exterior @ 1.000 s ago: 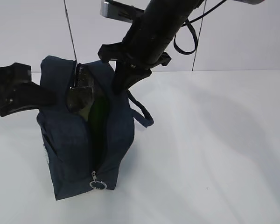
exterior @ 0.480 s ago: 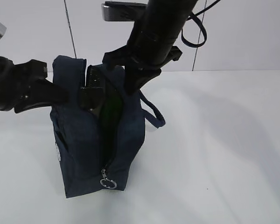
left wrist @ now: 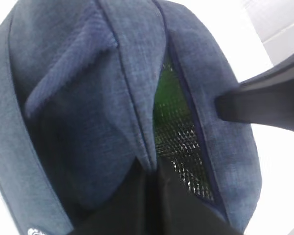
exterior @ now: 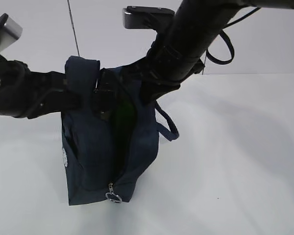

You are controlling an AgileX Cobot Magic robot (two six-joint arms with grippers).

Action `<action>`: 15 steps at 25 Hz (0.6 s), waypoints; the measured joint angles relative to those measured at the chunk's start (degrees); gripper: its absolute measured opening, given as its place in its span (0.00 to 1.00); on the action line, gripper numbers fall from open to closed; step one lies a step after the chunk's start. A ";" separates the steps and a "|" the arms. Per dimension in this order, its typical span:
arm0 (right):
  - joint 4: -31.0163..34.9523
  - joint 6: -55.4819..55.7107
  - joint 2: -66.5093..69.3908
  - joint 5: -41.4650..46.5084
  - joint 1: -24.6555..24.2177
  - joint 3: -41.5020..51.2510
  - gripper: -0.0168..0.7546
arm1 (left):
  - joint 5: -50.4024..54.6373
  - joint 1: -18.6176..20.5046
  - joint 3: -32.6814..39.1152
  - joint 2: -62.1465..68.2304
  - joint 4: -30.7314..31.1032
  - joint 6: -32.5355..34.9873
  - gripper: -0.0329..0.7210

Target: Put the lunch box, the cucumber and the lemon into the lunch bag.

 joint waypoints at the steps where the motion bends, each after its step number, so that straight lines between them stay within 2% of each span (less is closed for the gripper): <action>1: -0.04 0.00 -0.62 -1.01 0.00 1.24 0.03 | -0.92 -0.91 -0.09 0.24 0.04 0.00 0.04; 9: -0.04 1.08 -8.07 -11.25 0.00 13.42 0.03 | -3.05 -4.14 -1.34 3.48 2.26 0.10 0.04; 15: -0.04 1.20 -11.82 -17.03 0.00 18.85 0.03 | -3.13 -7.25 -5.33 6.12 5.25 0.12 0.04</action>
